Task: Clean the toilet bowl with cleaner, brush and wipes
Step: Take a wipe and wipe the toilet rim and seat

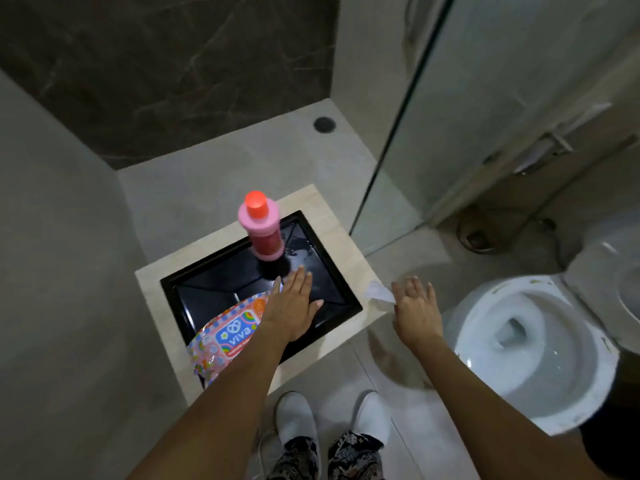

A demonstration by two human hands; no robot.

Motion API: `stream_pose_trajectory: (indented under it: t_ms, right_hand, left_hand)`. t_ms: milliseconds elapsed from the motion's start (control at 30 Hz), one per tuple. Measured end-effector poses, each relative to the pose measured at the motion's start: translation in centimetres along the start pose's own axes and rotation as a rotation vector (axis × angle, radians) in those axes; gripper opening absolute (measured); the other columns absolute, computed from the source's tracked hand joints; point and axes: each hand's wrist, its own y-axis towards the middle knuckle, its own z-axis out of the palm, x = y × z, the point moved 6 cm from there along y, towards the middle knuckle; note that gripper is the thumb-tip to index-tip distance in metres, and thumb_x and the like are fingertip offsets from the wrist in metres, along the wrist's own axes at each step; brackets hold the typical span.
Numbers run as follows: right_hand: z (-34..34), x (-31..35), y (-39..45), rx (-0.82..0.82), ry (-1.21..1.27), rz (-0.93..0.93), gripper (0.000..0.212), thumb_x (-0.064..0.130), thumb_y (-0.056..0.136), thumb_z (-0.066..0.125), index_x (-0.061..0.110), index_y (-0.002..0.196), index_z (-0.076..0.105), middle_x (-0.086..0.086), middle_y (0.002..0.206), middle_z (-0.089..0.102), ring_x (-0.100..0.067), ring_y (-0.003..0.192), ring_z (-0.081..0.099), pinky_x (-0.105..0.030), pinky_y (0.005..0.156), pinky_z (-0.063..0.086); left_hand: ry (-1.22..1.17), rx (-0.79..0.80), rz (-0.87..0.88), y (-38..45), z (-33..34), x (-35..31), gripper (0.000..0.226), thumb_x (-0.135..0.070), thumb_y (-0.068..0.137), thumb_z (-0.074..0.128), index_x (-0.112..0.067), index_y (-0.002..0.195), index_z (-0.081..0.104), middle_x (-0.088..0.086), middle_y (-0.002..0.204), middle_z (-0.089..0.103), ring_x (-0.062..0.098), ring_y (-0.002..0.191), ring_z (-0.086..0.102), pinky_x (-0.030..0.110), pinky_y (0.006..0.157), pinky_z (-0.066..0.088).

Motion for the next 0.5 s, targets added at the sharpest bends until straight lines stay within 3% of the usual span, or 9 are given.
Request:
stream_pose_trajectory:
  t_ms: [133,300,500]
  right_hand:
    - [0.6,-4.9,-2.8,0.032,0.066,0.128,0.055,0.008,0.093,0.043,0.011,0.147,0.033,-0.016,0.152,0.032,-0.029,0.145,0.019,-0.044,0.119,0.008]
    - [2.5,-10.3,-6.4,0.017,0.191,0.253,0.053,0.009,0.090,0.046,0.010,0.143,0.040,-0.015,0.144,0.044,-0.030,0.139,0.032,-0.045,0.118,0.015]
    - [6.3,-16.6,-10.9,0.086,0.262,0.413,0.051,0.012,0.090,0.052,0.011,0.140,0.044,-0.013,0.142,0.046,-0.027,0.139,0.033,-0.044,0.117,0.015]
  left_hand:
    - [0.044,0.023,0.109,1.7,-0.9,-5.5,0.065,-0.044,0.102,0.025,-0.009,0.152,0.006,0.006,0.160,-0.002,0.017,0.147,0.000,0.040,0.118,0.005]
    - [0.145,0.080,0.226,3.0,0.5,-12.4,0.062,-0.043,0.102,0.021,-0.009,0.152,0.003,0.007,0.160,-0.005,0.017,0.147,-0.002,0.040,0.117,0.002]
    - [0.226,0.151,0.350,3.5,4.5,-20.9,0.060,-0.041,0.102,0.024,-0.011,0.152,0.008,0.006,0.160,-0.002,0.017,0.147,-0.001,0.042,0.117,0.001]
